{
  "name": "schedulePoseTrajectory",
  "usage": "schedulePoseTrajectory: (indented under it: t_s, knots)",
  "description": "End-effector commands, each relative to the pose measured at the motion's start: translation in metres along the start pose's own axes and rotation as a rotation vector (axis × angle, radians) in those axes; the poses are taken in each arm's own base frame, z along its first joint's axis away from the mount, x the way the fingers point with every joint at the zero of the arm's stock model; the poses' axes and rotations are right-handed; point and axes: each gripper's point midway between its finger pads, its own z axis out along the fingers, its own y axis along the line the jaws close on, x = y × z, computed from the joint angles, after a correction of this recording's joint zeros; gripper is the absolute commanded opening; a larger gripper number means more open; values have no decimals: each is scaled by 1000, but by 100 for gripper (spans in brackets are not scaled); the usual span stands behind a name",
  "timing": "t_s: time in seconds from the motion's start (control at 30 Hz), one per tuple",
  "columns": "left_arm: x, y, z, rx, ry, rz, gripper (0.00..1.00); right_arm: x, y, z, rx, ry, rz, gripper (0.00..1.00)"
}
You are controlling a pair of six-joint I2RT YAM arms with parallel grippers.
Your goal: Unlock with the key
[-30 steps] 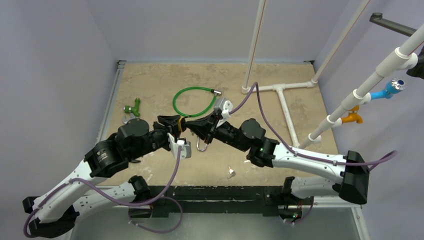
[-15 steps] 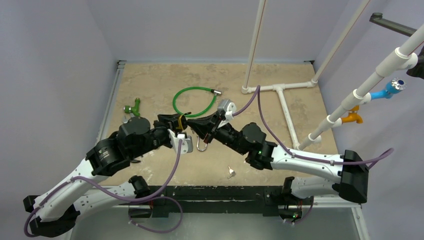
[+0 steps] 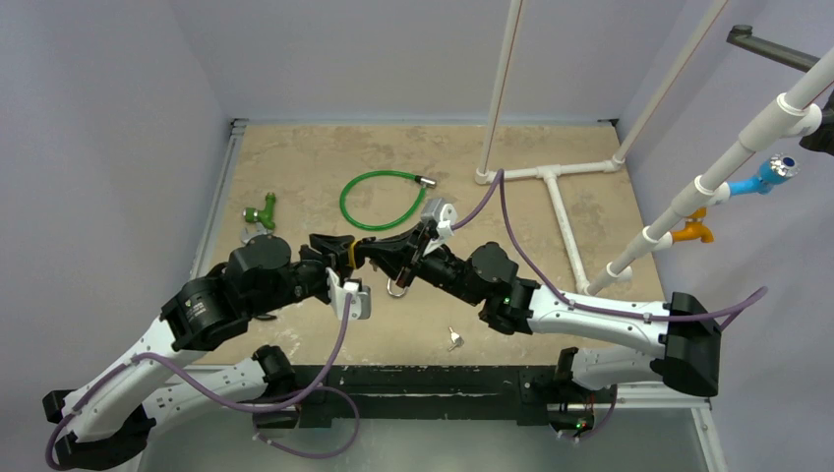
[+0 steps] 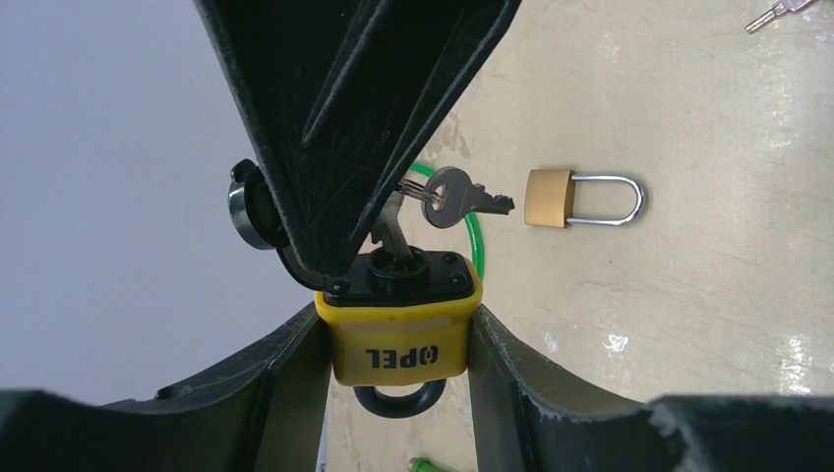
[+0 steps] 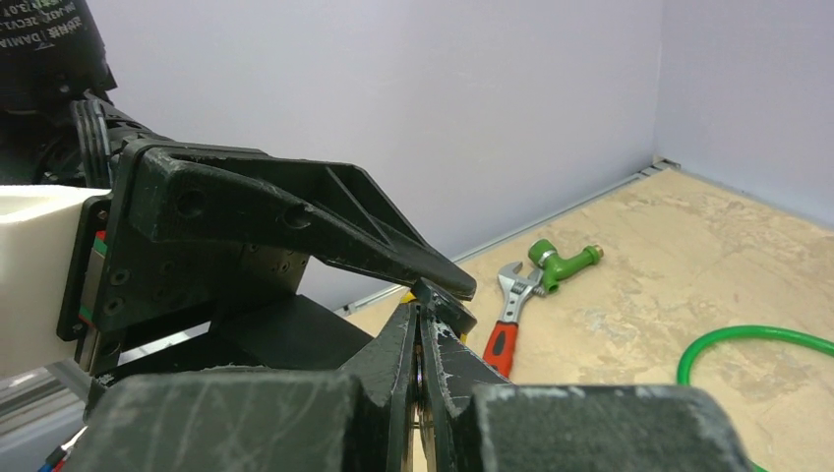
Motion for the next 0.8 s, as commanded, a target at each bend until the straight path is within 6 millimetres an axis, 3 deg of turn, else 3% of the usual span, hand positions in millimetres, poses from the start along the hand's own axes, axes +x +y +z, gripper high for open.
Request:
schedulePoseTrajectory:
  t_s: [0.0, 0.1, 0.2, 0.3, 0.43, 0.77]
  knots:
    - [-68, 35, -11, -102, -300, 81, 0, 19, 3, -4, -14, 65, 28, 0]
    - [-66, 39, -13, -133, -296, 101, 0, 16, 0, -16, 0, 56, 28, 0]
    - [-66, 34, -17, -136, -317, 116, 0, 1, -6, -39, 34, 30, 1, 0]
    - [-73, 24, -21, -107, -371, 140, 0, -16, -16, -66, 91, 16, -30, 0]
    - [-88, 19, -28, -69, -447, 193, 0, -21, -32, -89, 169, 30, -75, 0]
    - [-121, 9, -39, -61, -633, 493, 0, -14, -44, -91, 212, 47, -92, 0]
